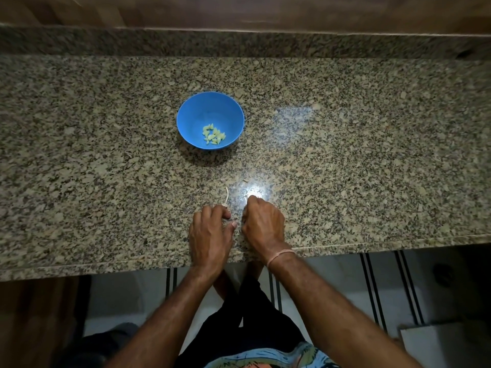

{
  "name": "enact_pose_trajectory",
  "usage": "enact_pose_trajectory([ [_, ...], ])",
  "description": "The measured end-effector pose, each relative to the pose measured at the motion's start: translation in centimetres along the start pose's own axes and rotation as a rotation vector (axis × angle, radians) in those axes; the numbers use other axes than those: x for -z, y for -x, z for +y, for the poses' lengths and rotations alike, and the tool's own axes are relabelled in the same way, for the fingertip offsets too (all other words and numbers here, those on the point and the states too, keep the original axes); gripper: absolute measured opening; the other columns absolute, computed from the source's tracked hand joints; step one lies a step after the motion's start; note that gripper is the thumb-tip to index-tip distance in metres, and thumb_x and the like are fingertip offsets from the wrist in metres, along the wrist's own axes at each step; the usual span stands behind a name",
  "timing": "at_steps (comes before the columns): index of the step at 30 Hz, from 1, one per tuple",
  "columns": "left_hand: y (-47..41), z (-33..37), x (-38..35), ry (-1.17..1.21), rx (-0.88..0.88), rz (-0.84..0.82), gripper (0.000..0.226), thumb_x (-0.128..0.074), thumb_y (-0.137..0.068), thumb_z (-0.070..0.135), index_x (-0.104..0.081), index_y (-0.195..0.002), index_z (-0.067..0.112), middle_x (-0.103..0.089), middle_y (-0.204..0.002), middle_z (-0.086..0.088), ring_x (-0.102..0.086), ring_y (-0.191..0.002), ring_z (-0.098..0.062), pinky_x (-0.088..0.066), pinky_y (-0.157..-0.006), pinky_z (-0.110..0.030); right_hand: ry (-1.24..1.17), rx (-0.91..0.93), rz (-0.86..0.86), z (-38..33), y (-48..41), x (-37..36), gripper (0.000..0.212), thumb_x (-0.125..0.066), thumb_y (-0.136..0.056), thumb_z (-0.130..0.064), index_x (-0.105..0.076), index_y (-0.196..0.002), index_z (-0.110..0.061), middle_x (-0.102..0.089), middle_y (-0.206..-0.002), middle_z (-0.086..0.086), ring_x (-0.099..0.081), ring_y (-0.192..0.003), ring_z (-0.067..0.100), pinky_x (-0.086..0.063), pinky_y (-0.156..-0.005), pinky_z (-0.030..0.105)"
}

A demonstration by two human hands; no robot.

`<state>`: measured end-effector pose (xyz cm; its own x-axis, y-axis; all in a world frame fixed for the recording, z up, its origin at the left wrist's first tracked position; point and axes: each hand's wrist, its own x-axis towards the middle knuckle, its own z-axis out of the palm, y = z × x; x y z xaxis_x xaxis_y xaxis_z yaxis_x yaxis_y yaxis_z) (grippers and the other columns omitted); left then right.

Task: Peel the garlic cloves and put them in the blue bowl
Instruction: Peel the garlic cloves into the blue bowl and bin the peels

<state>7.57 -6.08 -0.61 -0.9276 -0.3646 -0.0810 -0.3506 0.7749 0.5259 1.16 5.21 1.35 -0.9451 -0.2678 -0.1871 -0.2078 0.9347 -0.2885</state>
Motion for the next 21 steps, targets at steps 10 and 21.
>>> enact_pose_trajectory([
  [10, -1.6, 2.3, 0.8, 0.542, 0.297, -0.213, 0.013, -0.057, -0.107, 0.034, -0.065, -0.105, 0.025, -0.071, -0.098, 0.005, -0.068, -0.088, -0.01, -0.051, -0.068, -0.026, -0.976, -0.386, -0.153, 0.9, -0.2, 2.0, 0.024, -0.074, -0.097, -0.026, -0.07, -0.077, -0.013, -0.074, -0.077, 0.009, -0.074, -0.071, 0.024, -0.065, -0.067, 0.037],
  [21, -1.2, 1.1, 0.9, 0.49, -0.016, -0.328, 0.02, -0.038, -0.113, 0.035, -0.052, -0.101, 0.028, -0.061, -0.087, 0.004, -0.058, -0.077, -0.013, -0.049, -0.066, -0.037, -0.843, -0.104, -0.032, 1.5, 1.2, 0.7, 0.042, -0.063, -0.104, -0.039, -0.053, -0.066, -0.023, -0.05, -0.061, -0.01, -0.042, -0.055, 0.003, -0.039, -0.055, 0.02],
])
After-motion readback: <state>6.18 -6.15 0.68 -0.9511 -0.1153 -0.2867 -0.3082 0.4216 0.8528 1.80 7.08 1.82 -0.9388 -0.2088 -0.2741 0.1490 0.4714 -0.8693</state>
